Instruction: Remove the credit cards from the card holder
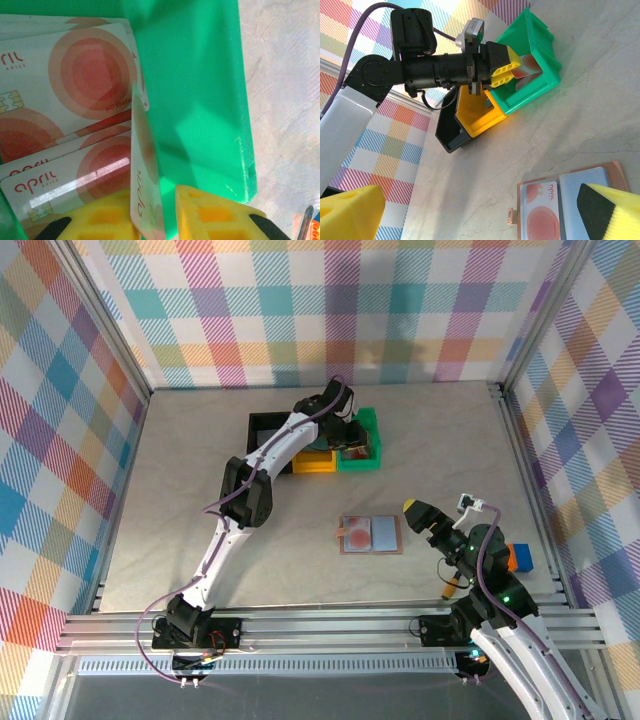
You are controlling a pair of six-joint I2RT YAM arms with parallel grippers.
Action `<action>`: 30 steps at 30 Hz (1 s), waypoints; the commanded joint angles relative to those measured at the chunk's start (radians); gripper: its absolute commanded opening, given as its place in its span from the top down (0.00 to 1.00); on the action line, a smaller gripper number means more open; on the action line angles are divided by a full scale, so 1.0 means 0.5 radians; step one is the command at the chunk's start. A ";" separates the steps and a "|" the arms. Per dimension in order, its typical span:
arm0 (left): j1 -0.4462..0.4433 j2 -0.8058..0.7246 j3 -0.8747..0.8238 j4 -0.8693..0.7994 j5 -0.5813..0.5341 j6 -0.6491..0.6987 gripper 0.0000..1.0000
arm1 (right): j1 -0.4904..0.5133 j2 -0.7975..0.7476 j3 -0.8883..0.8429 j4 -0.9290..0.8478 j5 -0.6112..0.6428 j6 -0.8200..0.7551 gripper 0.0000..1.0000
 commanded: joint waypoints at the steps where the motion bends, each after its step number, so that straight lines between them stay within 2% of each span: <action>1: 0.024 0.035 0.077 -0.090 -0.058 0.036 0.71 | -0.004 -0.029 -0.010 -0.002 -0.025 -0.020 0.01; 5: 0.032 0.018 0.084 -0.097 -0.088 0.050 0.61 | -0.004 -0.032 -0.012 0.001 -0.025 -0.016 0.01; 12: 0.059 -0.013 0.088 -0.141 -0.140 0.072 0.53 | -0.004 -0.033 -0.016 0.001 -0.028 -0.015 0.01; 16: 0.067 -0.039 0.088 -0.163 -0.183 0.082 0.46 | -0.004 -0.034 -0.018 0.000 -0.025 -0.016 0.01; 30: 0.066 -0.146 0.088 -0.170 -0.330 0.088 0.42 | -0.006 -0.035 -0.021 0.001 -0.031 -0.012 0.01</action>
